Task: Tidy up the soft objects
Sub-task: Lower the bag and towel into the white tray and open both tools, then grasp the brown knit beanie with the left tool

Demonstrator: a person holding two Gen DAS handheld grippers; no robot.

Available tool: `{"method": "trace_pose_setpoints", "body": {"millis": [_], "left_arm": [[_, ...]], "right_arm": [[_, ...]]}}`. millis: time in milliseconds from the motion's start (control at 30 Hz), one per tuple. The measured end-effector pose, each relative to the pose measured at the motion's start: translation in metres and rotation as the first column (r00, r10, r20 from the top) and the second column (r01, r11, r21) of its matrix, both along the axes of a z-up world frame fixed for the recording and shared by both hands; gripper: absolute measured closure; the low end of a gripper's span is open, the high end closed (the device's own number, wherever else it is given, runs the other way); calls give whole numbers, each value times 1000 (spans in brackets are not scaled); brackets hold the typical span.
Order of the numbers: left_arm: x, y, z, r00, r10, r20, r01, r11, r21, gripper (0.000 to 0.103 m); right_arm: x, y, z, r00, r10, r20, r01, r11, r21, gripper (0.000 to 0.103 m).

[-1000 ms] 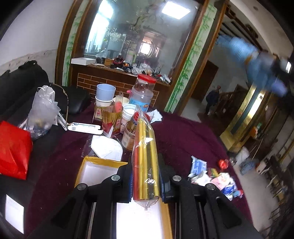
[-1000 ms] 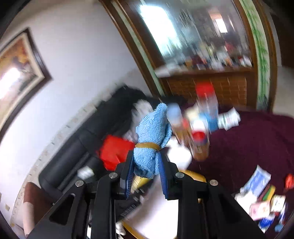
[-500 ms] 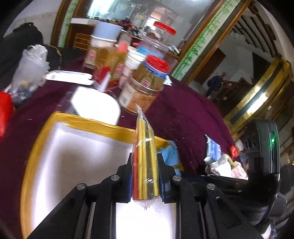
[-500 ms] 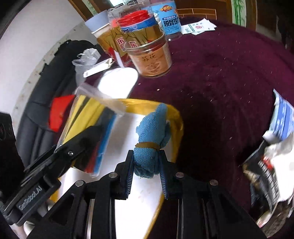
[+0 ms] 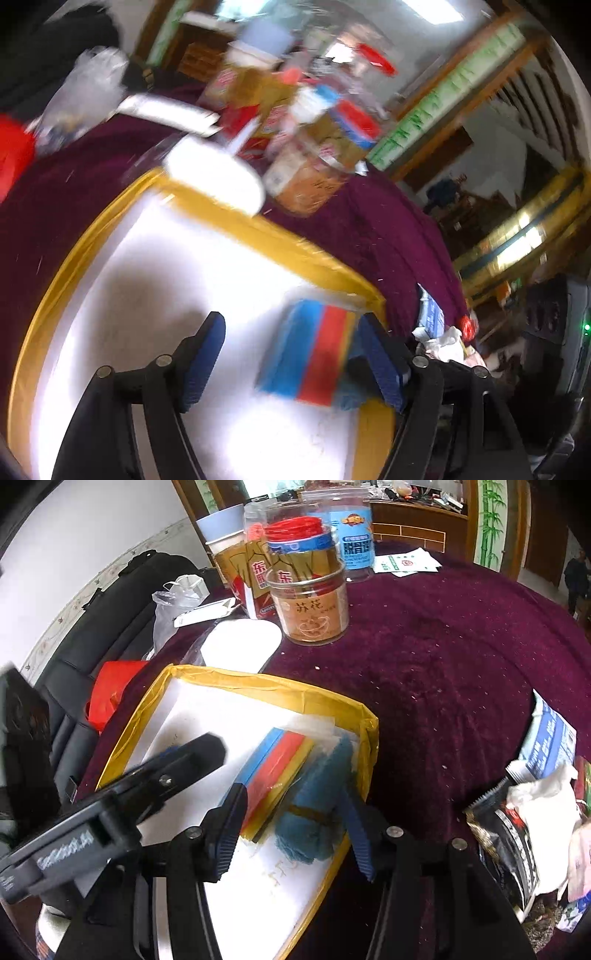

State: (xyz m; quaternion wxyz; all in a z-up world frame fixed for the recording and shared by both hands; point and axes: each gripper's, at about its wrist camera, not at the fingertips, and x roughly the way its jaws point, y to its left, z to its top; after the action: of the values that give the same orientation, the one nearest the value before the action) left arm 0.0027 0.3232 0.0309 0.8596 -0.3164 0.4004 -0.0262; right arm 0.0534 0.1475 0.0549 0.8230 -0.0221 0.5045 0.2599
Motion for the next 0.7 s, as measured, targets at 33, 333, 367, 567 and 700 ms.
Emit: {"method": "trace_pose_setpoints", "body": {"millis": [33, 333, 367, 567, 700], "left_arm": [[-3, 2, -4, 1000, 14, -9, -14, 1000, -17, 25], [-36, 15, -19, 987, 162, -13, -163, 983, -89, 25], [-36, 13, -17, 985, 170, -11, -170, 983, -62, 25], [-46, 15, 13, 982, 183, 56, -180, 982, -59, 25], [-64, -23, 63, 980, 101, 170, -105, 994, 14, 15]], "right_arm": [[-1, -4, 0, 1000, -1, -5, 1, 1000, 9, 52], [-17, -45, 12, 1000, -16, 18, 14, 989, 149, 51], [-21, -54, 19, 999, -30, 34, 24, 985, 169, 51], [-65, -156, 71, 959, -148, 243, 96, 972, 212, 20], [-85, -237, 73, 880, -282, 383, 246, 959, 142, 10]]}}
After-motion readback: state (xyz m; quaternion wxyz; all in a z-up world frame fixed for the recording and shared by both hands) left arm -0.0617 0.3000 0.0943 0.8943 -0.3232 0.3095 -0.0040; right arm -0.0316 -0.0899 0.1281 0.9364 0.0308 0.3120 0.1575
